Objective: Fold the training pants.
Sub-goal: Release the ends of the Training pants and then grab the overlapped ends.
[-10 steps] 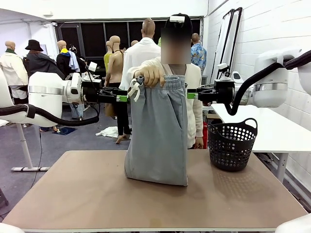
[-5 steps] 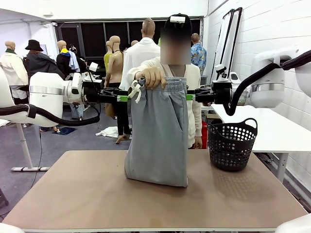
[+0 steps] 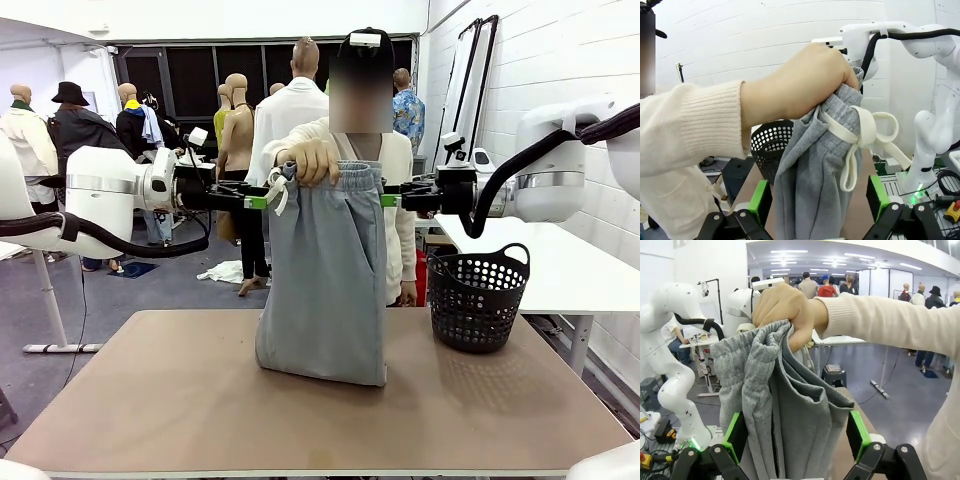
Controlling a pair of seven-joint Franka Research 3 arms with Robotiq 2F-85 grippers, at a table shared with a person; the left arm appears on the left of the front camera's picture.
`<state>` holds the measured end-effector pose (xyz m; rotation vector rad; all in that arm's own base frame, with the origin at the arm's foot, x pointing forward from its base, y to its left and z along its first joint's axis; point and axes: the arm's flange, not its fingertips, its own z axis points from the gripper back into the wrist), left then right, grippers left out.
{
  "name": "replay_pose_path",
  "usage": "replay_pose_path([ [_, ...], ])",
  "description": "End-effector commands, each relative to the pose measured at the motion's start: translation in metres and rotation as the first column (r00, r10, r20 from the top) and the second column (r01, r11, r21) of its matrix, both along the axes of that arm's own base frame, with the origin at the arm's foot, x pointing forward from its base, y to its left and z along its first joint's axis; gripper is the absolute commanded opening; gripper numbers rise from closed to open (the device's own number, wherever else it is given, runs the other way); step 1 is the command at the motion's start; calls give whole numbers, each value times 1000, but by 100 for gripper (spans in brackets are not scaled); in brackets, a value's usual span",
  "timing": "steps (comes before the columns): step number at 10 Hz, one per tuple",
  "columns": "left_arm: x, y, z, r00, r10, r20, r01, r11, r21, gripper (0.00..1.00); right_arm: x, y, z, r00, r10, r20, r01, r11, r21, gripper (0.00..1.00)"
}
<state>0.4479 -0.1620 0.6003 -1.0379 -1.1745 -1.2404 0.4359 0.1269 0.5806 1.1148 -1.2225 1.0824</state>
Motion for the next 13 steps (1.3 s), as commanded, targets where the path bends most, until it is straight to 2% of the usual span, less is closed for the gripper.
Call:
replay_pose_path([
  [1,2,-2,2,999,-26,-33,27,999,26,100,-8,-6,-2,1000,-4,-15,4,1000,23,100],
  [6,3,-5,0,998,-29,-48,30,999,34,100,-20,-4,-6,999,34,-36,-33,999,30,100],
  [13,7,-5,-2,998,-33,-62,35,999,30,100,-42,9,-5,999,47,-18,-47,999,6,100],
])
